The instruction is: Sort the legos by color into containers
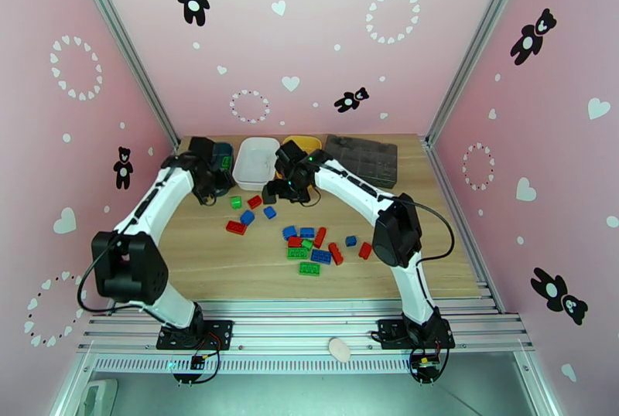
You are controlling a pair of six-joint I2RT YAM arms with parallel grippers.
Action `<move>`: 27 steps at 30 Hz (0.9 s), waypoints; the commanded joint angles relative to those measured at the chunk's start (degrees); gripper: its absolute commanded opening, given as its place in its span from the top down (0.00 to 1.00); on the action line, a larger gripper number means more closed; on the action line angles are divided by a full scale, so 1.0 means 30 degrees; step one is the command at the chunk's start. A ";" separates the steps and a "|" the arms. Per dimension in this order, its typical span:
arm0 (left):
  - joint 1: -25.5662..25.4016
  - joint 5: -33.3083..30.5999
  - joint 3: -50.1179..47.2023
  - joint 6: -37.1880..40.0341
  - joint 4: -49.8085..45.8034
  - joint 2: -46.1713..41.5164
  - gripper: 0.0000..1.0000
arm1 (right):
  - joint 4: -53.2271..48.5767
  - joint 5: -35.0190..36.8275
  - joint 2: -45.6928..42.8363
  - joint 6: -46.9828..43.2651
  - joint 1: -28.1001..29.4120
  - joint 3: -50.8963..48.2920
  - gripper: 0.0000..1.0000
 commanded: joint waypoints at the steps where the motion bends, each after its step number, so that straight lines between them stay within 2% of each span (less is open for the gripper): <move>1: -0.0465 -0.0689 -0.1657 0.0025 0.0859 -0.0029 0.28 | 0.0126 0.0922 -0.2164 0.0270 -0.0064 -0.1620 0.10; 10: -0.0613 -0.0748 -0.1563 0.0620 0.2253 0.2542 0.33 | 0.1158 0.0953 -0.4151 0.0853 -0.0058 -0.5050 0.17; 19: -0.0603 -0.1911 0.0118 0.2287 0.3069 0.5344 0.35 | 0.1148 0.0816 -0.4200 0.1046 -0.0193 -0.4935 0.17; 27: -0.0618 -0.1812 0.1322 0.2955 0.3482 0.7297 0.38 | 0.0746 0.0608 -0.3734 0.1024 -0.0481 -0.4106 0.17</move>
